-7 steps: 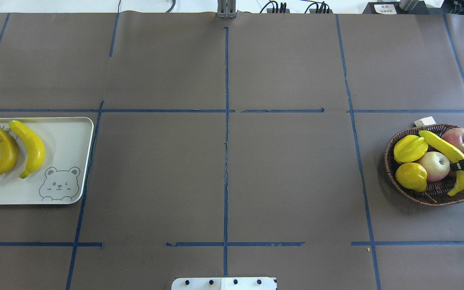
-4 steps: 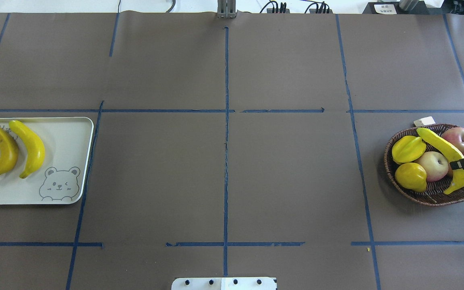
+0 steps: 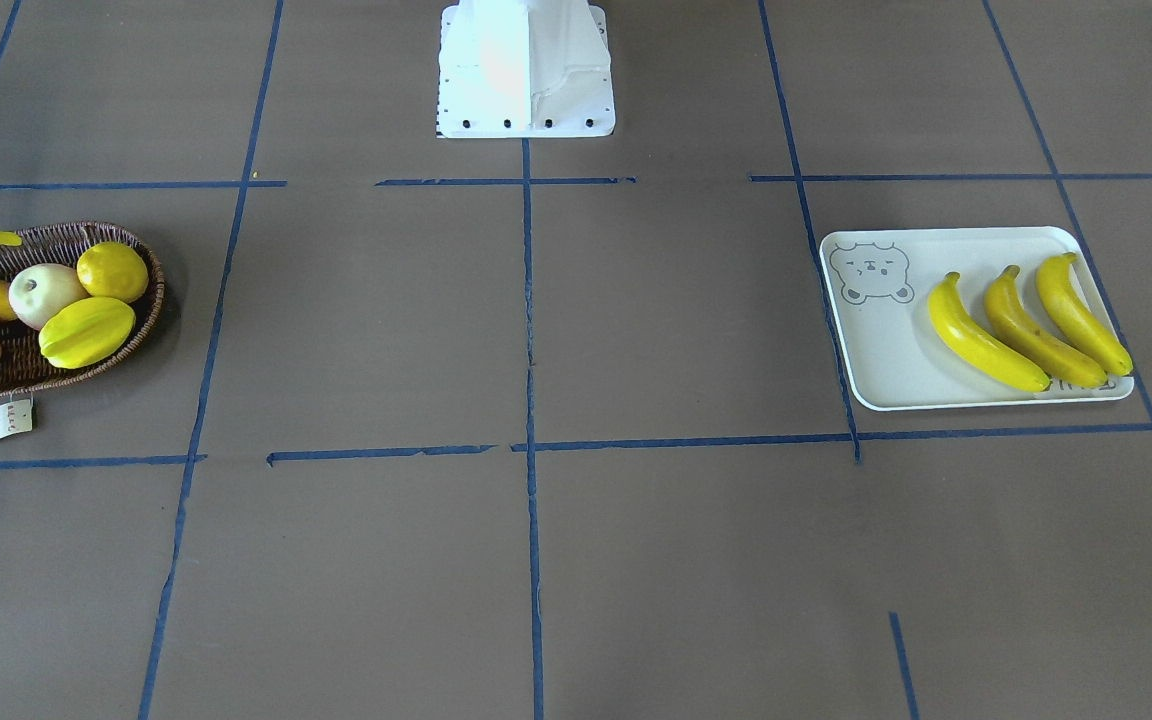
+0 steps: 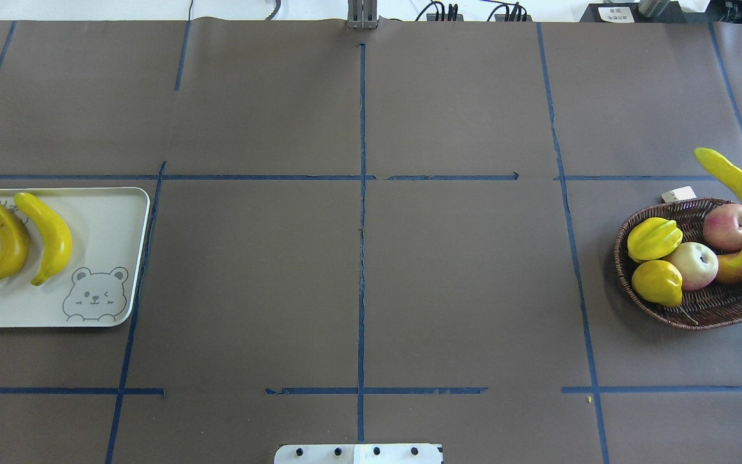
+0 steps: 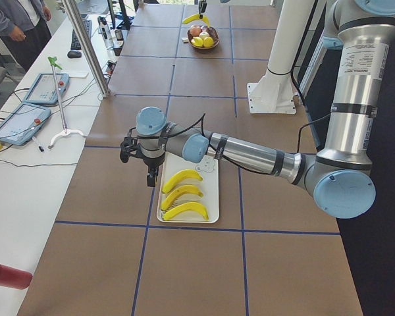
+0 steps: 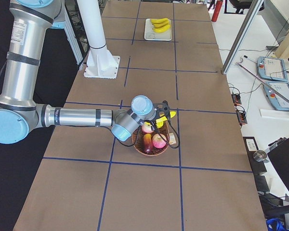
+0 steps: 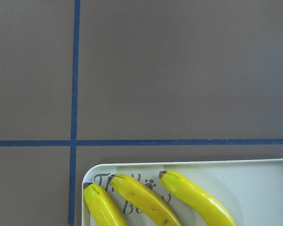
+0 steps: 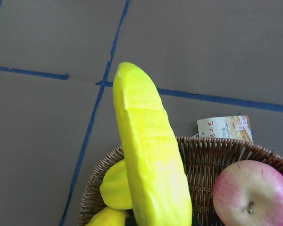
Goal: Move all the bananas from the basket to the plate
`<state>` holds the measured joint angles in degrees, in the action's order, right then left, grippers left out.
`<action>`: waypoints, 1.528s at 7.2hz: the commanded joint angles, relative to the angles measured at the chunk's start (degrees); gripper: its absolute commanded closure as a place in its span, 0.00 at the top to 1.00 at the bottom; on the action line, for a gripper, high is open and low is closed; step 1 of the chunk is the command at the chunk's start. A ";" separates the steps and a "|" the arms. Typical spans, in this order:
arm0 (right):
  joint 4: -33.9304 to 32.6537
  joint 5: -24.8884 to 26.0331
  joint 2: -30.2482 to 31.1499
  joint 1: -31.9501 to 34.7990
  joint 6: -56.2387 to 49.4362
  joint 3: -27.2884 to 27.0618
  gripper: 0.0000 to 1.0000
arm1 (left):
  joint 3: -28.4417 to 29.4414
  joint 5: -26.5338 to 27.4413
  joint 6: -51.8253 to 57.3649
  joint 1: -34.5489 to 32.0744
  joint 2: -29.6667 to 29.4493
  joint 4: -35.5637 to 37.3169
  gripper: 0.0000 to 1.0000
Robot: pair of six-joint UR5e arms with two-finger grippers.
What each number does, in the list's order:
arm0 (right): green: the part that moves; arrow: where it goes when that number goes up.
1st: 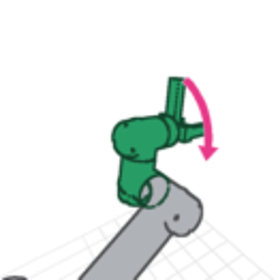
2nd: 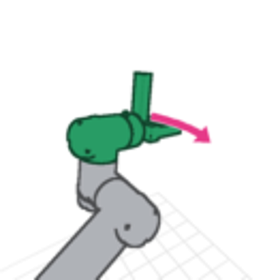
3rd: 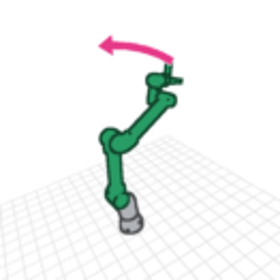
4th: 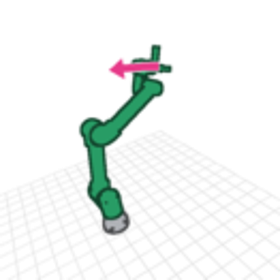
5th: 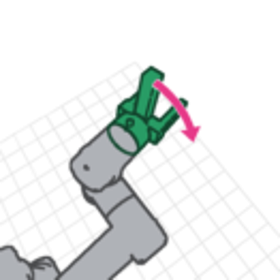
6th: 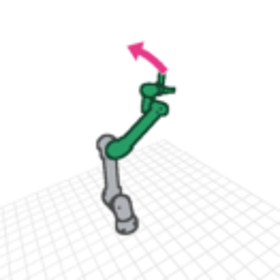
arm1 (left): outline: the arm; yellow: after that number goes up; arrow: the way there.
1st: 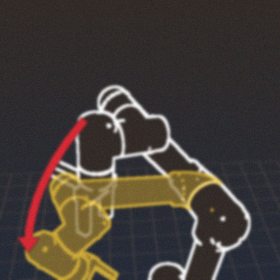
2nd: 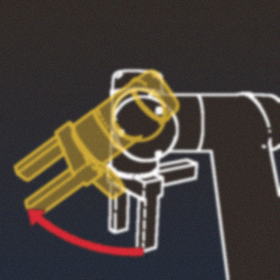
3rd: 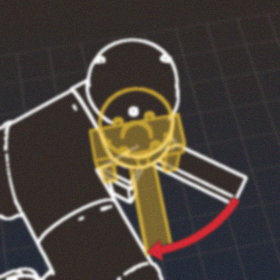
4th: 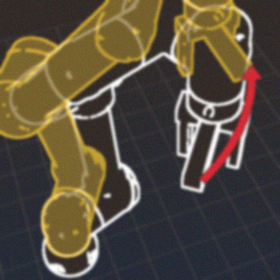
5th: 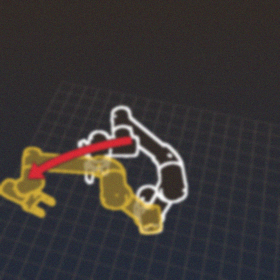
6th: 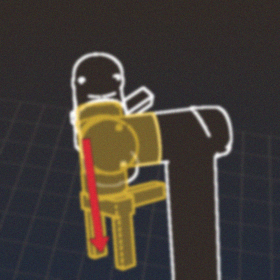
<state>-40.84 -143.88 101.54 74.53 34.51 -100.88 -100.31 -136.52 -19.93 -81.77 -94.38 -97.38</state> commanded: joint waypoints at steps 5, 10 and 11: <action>-23.84 3.94 -24.86 -5.07 4.13 -0.72 0.02 | -2.78 0.38 -25.55 13.02 -13.52 -0.17 1.00; -23.85 13.42 -36.21 -16.14 21.88 -0.63 0.02 | -1.73 0.47 -40.06 20.85 -24.24 -0.26 1.00; -23.85 16.75 -38.50 -19.30 25.66 -0.63 0.02 | -1.29 0.47 -43.93 21.65 -26.10 -1.91 1.00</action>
<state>-64.68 -130.54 65.76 58.65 55.72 -101.50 -102.09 -136.06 -59.53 -61.49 -117.90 -98.09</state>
